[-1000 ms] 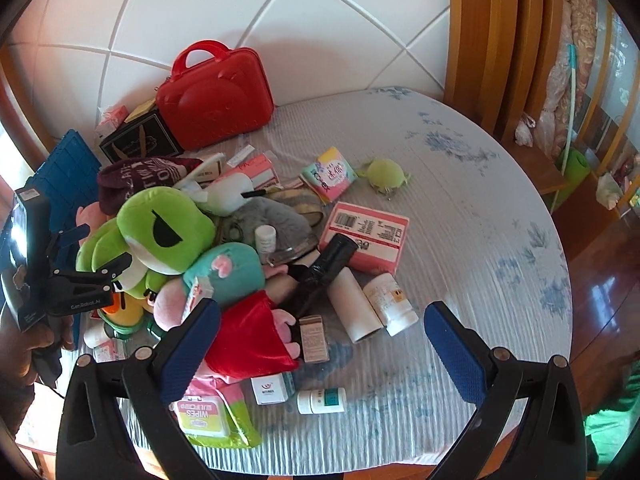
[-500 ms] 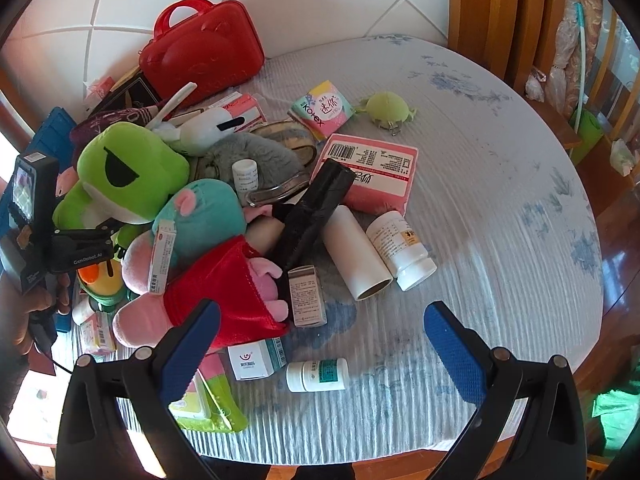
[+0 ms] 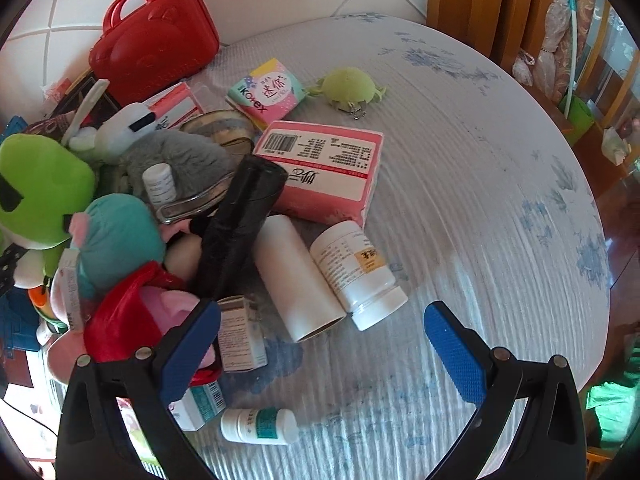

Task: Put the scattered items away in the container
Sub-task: 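Grasp the white-and-pink tissue pack with the right tool while the left tool holds the frog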

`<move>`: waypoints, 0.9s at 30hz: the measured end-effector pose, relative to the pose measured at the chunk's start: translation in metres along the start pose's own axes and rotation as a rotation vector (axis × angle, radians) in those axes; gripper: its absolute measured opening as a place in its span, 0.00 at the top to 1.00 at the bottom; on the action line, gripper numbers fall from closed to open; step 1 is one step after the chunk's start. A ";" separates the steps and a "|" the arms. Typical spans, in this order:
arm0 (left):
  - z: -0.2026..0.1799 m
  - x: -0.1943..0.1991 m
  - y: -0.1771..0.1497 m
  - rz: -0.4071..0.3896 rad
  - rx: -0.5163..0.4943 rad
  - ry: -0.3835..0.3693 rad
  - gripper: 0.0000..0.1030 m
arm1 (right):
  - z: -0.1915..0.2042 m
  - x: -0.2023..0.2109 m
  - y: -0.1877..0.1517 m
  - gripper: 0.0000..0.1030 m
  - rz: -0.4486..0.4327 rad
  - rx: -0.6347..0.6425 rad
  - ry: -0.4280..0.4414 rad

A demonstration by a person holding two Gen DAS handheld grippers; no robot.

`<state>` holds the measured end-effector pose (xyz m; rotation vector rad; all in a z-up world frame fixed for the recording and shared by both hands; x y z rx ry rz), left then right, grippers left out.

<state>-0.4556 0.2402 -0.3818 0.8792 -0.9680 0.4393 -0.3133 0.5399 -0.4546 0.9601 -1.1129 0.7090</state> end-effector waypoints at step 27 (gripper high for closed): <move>-0.016 0.045 -0.006 -0.037 0.076 -0.048 0.28 | 0.021 -0.098 0.110 0.00 0.086 0.787 -0.019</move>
Point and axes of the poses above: each gripper's, at about its wrist camera, not at the fingertips, and x roughly against the way its jaws point, z to its left, y to its top, the point moved 5 cm from there along -x, roughly the way its jaws point, and after that the axes turned 7 degrees about z, right-handed, at the moved point
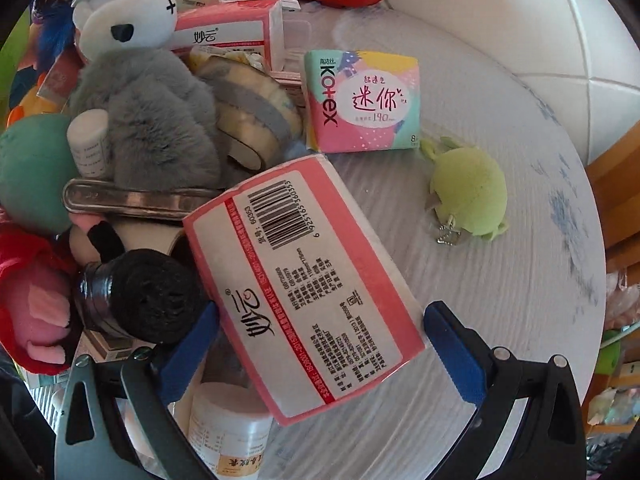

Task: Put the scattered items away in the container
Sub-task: 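Grasp the white-and-pink tissue pack with the right tool while the left tool holds the frog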

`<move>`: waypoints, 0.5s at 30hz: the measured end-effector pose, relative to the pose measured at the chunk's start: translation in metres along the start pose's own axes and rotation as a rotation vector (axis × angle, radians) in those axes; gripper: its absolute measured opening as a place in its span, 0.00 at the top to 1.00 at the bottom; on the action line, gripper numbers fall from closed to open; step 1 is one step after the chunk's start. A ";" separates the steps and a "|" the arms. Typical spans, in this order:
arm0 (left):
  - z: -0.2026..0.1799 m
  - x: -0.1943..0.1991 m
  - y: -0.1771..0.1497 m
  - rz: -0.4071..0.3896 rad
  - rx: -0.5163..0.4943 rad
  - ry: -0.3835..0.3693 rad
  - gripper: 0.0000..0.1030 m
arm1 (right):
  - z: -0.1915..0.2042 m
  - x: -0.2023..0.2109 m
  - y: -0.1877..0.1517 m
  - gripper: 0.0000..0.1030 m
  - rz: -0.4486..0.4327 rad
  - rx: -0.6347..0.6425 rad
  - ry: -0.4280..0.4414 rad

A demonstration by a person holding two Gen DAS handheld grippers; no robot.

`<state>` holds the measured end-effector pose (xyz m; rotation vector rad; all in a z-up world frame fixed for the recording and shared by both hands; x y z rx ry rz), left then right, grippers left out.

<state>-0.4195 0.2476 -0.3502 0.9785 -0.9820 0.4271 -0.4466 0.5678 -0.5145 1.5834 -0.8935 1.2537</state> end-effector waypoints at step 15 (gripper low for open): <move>-0.004 -0.006 -0.008 0.010 0.020 0.004 0.28 | 0.004 -0.017 0.024 0.00 0.018 0.227 -0.010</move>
Point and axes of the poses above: each gripper's, at about its wrist camera, not at the fingertips, and x roughly against the way its jaws point, z to its left, y to its top, the point moved 5 cm from there along -x, roughly the way its jaws point, and after that the axes turned 7 degrees about z, right-handed, at the moved point
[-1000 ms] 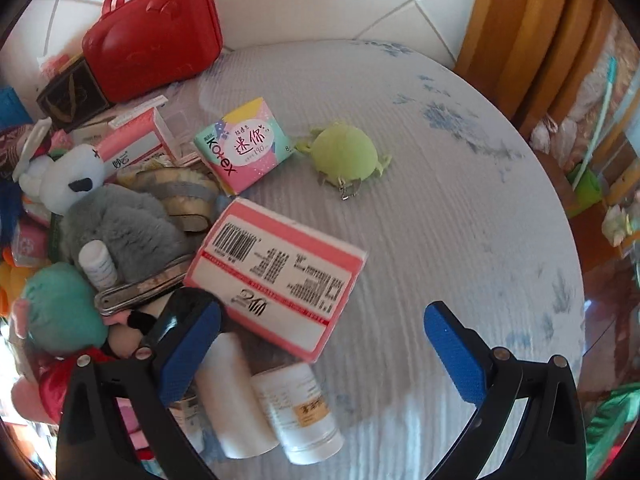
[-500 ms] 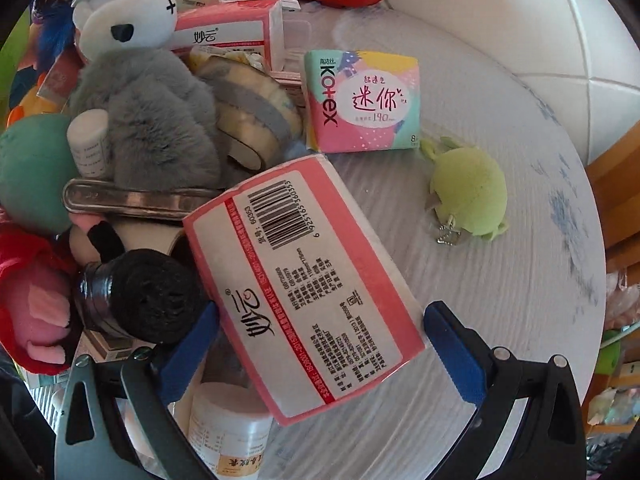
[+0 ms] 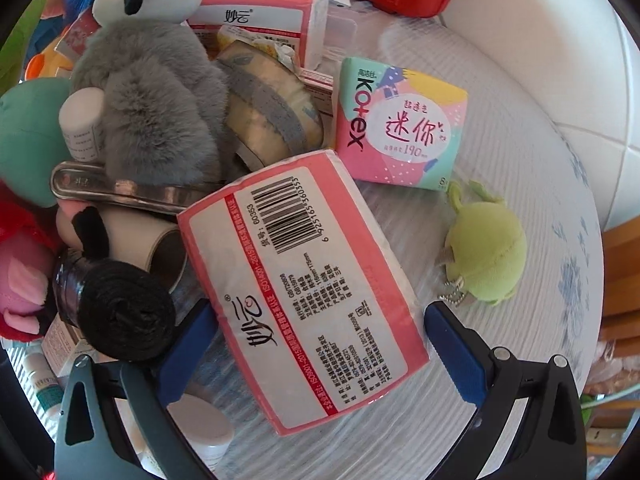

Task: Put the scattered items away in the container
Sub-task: 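Grasp the white-and-pink tissue pack with the right tool while the left tool holds the frog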

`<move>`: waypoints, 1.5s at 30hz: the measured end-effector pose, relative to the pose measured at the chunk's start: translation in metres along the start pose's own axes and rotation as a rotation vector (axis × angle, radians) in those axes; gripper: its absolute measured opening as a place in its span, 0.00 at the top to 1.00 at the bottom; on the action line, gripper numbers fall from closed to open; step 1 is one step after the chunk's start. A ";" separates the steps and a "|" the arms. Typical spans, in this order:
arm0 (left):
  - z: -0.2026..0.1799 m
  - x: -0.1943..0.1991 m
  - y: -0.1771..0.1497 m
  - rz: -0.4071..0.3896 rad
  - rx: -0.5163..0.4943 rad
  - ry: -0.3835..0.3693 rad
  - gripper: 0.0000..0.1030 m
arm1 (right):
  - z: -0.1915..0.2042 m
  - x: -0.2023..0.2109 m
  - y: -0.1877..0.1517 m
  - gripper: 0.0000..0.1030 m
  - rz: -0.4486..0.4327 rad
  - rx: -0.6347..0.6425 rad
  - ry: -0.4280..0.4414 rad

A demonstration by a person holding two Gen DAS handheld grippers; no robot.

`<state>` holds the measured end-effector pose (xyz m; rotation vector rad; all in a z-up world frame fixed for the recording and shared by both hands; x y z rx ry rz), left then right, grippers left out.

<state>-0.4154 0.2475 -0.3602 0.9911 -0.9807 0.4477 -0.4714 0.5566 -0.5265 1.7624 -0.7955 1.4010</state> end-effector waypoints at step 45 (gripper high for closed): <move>0.002 0.073 0.029 -0.139 0.067 -0.027 0.28 | 0.021 0.165 -0.086 0.10 -0.144 -0.627 -0.095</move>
Point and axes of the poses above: each gripper's, at about its wrist camera, not at the fingertips, and x roughly against the way its jaws point, z to its left, y to its top, the point moved 5 cm from there along -x, roughly the way its jaws point, and after that the axes turned 7 degrees about z, right-handed, at the moved point
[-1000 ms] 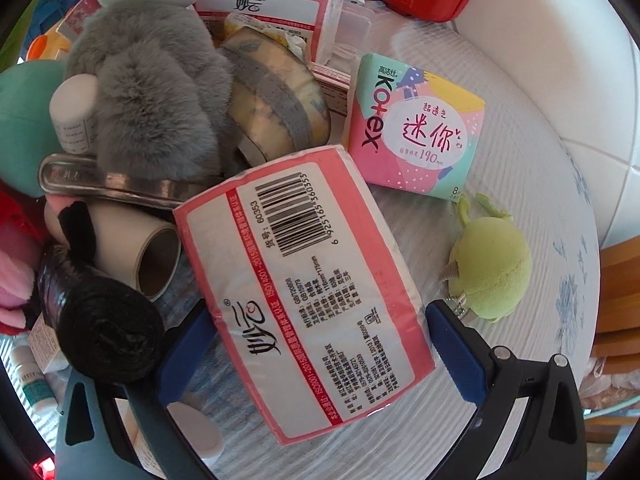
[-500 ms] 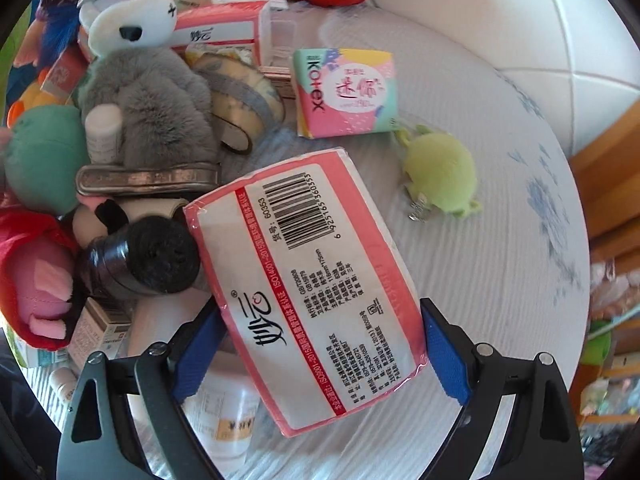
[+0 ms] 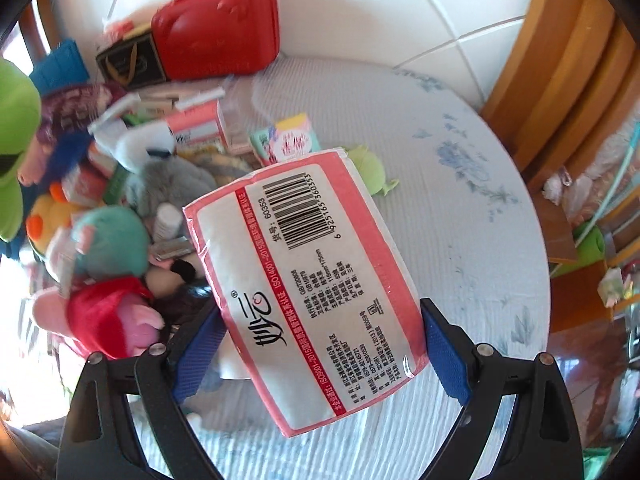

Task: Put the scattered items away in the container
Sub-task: 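Grasp the white-and-pink tissue pack with the right tool while the left tool holds the frog, then carry the frog plush and tissue pack over the blue crate with both tools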

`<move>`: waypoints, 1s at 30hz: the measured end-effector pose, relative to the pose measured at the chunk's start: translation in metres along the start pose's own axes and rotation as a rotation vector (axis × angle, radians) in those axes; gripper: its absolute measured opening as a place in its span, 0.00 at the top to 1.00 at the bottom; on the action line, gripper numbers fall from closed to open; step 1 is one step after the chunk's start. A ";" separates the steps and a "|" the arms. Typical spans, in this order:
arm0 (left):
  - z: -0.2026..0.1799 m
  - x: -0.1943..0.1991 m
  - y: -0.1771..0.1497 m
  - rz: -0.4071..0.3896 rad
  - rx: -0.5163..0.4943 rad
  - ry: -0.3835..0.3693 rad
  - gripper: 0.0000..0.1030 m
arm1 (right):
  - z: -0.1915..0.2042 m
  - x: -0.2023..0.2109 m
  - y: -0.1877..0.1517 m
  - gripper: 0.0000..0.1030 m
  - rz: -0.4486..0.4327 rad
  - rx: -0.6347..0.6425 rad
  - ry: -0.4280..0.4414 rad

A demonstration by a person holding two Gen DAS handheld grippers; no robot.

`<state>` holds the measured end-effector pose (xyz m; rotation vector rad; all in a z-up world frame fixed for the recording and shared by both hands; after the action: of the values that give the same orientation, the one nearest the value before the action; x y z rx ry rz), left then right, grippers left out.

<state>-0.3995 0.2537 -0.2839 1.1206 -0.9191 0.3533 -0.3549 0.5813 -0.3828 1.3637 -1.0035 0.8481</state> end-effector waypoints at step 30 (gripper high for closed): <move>0.004 0.084 0.037 -0.161 0.009 0.002 0.28 | 0.030 0.174 0.004 0.09 -0.276 -0.075 0.026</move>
<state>-0.3758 0.2497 -0.1947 1.1943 -0.8199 0.2269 -0.2973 0.5382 -0.2211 1.3848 -0.7958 0.6143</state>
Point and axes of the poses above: each gripper's, at about its wrist camera, not at the fingertips, and x roughly against the way its jaws point, z to its left, y to its top, the point moved 5 cm from there along -x, roughly the way its jaws point, and after that the axes turned 7 degrees about z, right-handed, at the moved point
